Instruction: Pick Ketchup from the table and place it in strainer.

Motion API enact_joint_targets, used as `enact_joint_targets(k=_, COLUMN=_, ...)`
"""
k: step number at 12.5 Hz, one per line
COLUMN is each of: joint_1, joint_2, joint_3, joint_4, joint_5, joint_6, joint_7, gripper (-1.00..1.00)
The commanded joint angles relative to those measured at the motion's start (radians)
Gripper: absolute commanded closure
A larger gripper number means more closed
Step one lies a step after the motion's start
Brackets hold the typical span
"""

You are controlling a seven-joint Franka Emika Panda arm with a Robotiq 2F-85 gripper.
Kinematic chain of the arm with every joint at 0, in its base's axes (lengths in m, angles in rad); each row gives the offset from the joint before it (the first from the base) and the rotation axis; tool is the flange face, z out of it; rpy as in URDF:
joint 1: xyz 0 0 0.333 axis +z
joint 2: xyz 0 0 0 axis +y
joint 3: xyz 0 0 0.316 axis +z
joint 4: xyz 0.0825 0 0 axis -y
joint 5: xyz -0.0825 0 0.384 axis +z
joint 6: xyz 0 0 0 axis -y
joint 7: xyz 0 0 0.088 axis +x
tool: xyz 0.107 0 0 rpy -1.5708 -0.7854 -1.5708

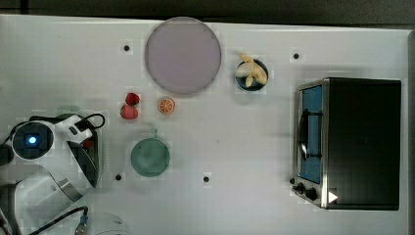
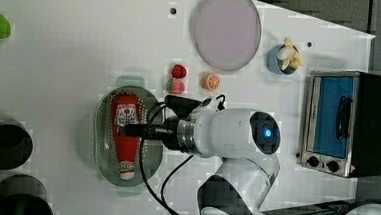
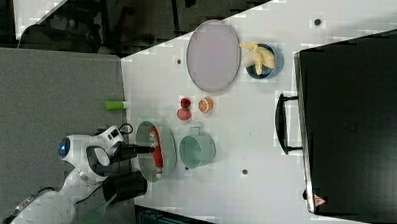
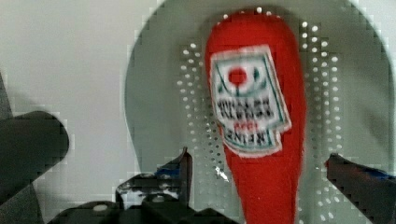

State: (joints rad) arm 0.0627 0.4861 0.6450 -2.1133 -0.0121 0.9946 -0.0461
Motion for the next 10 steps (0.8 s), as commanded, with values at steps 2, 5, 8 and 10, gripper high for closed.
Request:
enact_joint_targets(k=2, joint_1=-0.019, joint_2=-0.121, joint_3=0.013, joint_4=0.029, joint_5=0.008, joint_6=-0.001, joint_7=0.157, gripper=-1.00)
enact_joint_targets(k=5, joint_1=-0.093, joint_2=-0.262, joint_3=0.010, joint_4=0.044, joint_5=0.008, joint_6=-0.169, joint_7=0.172, gripper=-1.00)
enact_joint_targets(k=8, joint_1=-0.194, joint_2=-0.379, joint_3=-0.018, joint_4=0.107, joint_5=0.012, joint_6=-0.348, joint_7=0.171, gripper=-1.00)
enact_joint_targets(k=10, joint_1=-0.252, joint_2=-0.428, joint_3=-0.074, joint_4=0.172, joint_5=0.026, joint_6=-0.478, joint_7=0.160, gripper=-1.00)
